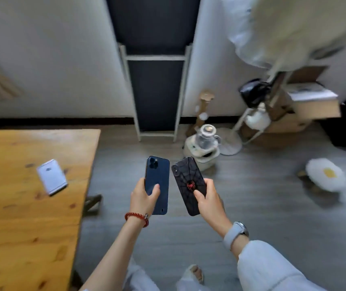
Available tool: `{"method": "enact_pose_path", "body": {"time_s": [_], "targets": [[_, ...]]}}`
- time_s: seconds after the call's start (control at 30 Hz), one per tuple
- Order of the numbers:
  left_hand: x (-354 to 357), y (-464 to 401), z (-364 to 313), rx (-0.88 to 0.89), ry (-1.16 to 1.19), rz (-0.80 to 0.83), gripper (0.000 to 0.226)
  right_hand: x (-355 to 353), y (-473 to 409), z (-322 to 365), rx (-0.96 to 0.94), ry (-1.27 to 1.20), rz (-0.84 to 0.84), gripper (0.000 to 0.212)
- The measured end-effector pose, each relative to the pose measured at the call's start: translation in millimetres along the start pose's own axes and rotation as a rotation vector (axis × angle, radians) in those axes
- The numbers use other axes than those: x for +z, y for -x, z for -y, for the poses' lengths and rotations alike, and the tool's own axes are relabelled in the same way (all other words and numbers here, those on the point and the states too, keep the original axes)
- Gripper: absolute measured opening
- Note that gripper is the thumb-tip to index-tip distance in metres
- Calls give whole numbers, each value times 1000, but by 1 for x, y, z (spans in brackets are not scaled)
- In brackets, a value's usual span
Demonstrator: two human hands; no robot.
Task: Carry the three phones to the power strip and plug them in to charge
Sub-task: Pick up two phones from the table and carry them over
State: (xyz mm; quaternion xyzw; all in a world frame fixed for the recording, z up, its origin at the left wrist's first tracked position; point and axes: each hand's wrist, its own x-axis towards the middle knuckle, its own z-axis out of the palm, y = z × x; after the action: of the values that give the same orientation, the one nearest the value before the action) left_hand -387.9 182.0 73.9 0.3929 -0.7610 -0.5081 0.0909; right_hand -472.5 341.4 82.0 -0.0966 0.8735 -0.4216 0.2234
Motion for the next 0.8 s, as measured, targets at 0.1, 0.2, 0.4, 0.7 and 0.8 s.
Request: {"method": "enact_pose_path", "body": {"time_s": [0.1, 0.2, 0.4, 0.7, 0.8], "targets": [[81, 7, -46, 44, -7, 88, 7, -75, -3, -48, 40, 9, -118, 26], [164, 14, -90, 84, -48, 237, 9, -144, -4, -95, 132, -29, -239, 28], [306, 15, -171, 252, -207, 500, 10, -249, -17, -171, 312, -133, -439, 29], [563, 17, -293, 473, -346, 794, 18, -435, -67, -296, 577, -212, -732, 26], [641, 34, -343, 540, -385, 872, 17, -504, -72, -328, 635, -260, -813, 24]]}}
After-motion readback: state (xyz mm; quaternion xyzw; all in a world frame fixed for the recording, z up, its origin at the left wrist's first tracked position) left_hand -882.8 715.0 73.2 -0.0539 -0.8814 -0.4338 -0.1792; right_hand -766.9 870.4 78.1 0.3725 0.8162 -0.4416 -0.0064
